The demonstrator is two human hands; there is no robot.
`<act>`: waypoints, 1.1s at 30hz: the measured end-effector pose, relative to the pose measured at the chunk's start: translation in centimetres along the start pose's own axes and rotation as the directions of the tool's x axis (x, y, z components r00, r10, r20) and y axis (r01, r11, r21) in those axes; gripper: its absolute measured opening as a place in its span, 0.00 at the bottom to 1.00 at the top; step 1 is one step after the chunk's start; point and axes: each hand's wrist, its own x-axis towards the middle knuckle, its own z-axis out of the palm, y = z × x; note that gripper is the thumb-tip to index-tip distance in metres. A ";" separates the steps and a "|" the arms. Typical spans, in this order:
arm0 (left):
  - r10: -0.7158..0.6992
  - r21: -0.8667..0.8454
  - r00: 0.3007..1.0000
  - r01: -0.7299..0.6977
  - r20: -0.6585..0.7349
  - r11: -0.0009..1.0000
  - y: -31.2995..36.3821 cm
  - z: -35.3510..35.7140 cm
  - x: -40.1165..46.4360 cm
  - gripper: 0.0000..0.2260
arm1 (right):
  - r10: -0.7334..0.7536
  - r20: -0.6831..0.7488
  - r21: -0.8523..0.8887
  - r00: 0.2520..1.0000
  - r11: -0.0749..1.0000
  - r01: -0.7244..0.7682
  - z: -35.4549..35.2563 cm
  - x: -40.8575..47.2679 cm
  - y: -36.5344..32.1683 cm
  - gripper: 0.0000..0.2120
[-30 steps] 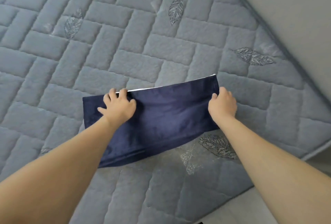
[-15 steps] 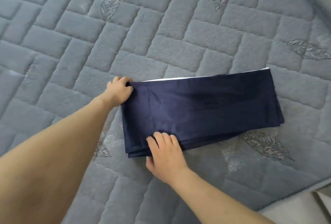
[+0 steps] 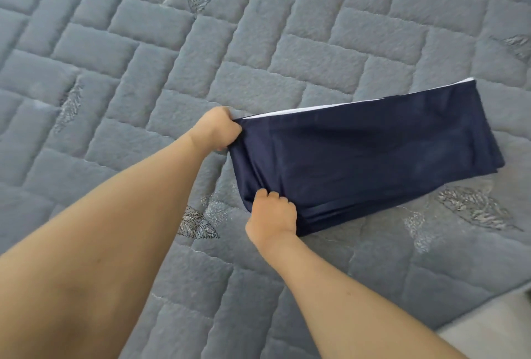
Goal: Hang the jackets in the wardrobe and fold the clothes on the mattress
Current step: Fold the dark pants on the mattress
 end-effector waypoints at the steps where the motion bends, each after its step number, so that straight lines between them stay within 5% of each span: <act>1: -0.019 -0.002 1.000 0.019 0.012 1.000 -0.3 -0.1 -0.4 0.08 | 0.003 0.055 0.080 0.998 0.997 -0.007 -0.6 -0.5 0.4 0.15; 4: -0.104 -0.063 0.991 0.110 0.082 0.992 -1.0 -0.7 -1.9 0.08 | -0.023 0.253 0.354 0.967 0.933 -0.070 -2.4 -2.4 2.1 0.02; 9: -0.062 -0.284 0.918 0.185 0.392 0.941 2.8 -2.7 -4.8 0.16 | 0.007 0.360 0.660 0.933 0.705 -0.260 -6.6 -5.4 7.5 0.09; 15: -0.165 -0.316 0.954 0.242 0.249 0.918 11.1 -1.3 -5.1 0.05 | 0.168 0.268 0.839 0.949 0.444 -0.316 -11.1 -7.9 15.2 0.10; 19: -0.250 -0.372 0.954 0.294 0.164 0.881 15.3 1.0 -4.4 0.04 | 0.181 0.033 0.868 0.983 0.482 -0.118 -11.0 -9.3 19.2 0.03; 25: -0.069 -0.502 0.947 0.227 0.313 0.835 21.3 3.7 -3.6 0.08 | 0.171 -0.056 0.927 0.984 0.376 -0.013 -9.9 -10.5 23.5 0.04; 29: 0.136 -0.174 0.971 -0.101 0.197 0.979 24.2 7.1 -2.7 0.05 | 0.232 0.056 0.986 0.971 0.138 -0.090 -9.7 -9.8 26.4 0.08; 31: 0.216 0.047 0.969 -0.223 0.119 0.974 25.6 8.3 -1.9 0.01 | 0.240 0.123 0.992 0.963 -0.065 -0.111 -9.9 -9.2 27.8 0.09; 33: 0.245 0.290 0.968 -0.249 0.050 0.924 26.8 9.6 -0.6 0.10 | 0.262 0.166 0.966 0.951 -0.235 -0.104 -10.5 -8.4 29.5 0.09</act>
